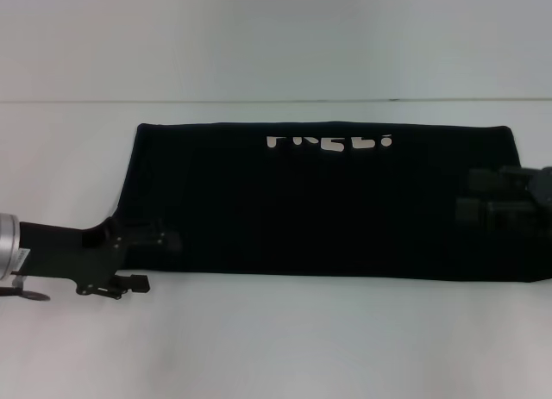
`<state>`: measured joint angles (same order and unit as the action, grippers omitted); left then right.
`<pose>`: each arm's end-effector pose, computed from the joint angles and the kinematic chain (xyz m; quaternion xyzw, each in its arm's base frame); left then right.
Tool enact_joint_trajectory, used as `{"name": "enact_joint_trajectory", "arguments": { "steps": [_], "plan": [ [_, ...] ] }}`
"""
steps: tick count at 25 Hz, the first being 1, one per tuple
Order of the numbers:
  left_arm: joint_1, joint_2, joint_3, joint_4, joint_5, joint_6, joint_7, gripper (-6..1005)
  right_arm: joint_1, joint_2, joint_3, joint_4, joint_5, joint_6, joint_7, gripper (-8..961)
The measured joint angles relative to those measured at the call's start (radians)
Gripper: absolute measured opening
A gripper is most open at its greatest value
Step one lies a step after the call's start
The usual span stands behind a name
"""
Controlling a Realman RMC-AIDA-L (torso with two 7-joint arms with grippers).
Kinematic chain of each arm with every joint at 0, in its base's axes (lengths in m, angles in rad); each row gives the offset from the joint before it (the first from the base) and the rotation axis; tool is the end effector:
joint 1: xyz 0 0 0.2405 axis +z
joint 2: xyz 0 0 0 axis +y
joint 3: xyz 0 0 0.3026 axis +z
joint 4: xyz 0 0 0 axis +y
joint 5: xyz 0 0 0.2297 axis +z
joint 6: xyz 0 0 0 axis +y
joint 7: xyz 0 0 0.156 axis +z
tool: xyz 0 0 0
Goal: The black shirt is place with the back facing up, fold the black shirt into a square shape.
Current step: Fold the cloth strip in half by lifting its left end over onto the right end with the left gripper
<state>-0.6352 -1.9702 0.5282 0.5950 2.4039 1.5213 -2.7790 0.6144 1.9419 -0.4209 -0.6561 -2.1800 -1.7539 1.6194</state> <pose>-0.3468 0.3916 0.0025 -0.5966 -0.7881 -0.1439 0.0481 0.3131 0.3880 0.0509 -0.9156 0.2969 0.2483 0.1091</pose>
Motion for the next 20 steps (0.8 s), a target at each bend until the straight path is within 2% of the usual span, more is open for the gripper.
{"name": "enact_joint_trajectory", "arguments": {
  "steps": [11,20],
  "plan": [
    [0.034,-0.001,-0.116,-0.041,0.002,-0.049,-0.135,921,0.041,0.009,-0.034,-0.055,0.001,0.001,-0.009,921],
    [0.032,-0.004,-0.108,-0.049,0.007,-0.111,-0.190,919,0.053,0.015,-0.056,-0.055,0.003,0.022,-0.023,919]
  ]
}}
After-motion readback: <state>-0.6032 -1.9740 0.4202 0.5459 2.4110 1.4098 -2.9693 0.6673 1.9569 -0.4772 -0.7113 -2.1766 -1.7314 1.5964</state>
